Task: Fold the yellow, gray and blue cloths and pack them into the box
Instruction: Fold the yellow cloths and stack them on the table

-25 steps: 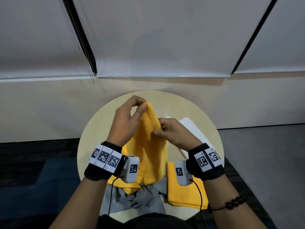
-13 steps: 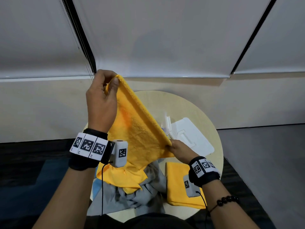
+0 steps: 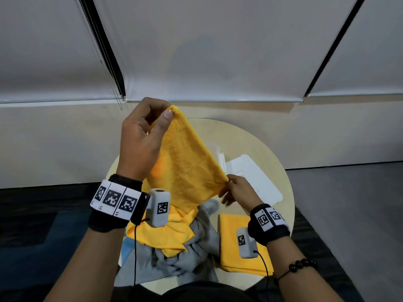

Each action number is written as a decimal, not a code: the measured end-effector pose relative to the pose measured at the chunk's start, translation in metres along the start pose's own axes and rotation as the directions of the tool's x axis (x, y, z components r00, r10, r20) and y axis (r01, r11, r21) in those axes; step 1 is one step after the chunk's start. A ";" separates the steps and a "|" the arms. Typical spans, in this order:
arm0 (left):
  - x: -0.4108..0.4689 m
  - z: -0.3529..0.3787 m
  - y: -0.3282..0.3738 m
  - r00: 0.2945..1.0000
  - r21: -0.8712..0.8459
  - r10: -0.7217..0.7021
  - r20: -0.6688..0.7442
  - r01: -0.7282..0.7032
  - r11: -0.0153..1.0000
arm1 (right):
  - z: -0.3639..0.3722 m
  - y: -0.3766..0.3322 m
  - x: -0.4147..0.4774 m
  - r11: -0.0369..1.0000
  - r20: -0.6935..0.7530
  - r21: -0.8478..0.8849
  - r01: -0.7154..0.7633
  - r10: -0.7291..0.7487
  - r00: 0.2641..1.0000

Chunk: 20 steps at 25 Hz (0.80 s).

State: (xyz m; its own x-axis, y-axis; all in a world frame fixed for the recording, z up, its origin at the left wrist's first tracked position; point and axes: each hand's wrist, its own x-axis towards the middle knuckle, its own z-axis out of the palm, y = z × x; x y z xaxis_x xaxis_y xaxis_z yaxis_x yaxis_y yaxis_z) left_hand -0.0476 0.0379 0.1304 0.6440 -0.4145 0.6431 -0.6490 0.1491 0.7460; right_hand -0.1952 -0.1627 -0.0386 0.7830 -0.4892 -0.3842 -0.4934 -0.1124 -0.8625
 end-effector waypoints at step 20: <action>-0.042 0.056 -0.058 0.871 0.088 -0.372 0.320 0.364 0.927 | 0.002 -0.065 -0.020 0.861 0.039 0.382 0.337 -0.379 0.924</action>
State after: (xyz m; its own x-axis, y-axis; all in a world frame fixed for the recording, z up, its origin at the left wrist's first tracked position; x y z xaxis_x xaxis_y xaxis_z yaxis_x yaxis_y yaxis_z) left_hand -0.0596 -0.0038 0.0504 0.6733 -0.7036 0.2273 -0.4030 -0.0914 0.9106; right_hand -0.1778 -0.1442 0.0248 0.9258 -0.3759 -0.0407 -0.0161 0.0683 -0.9975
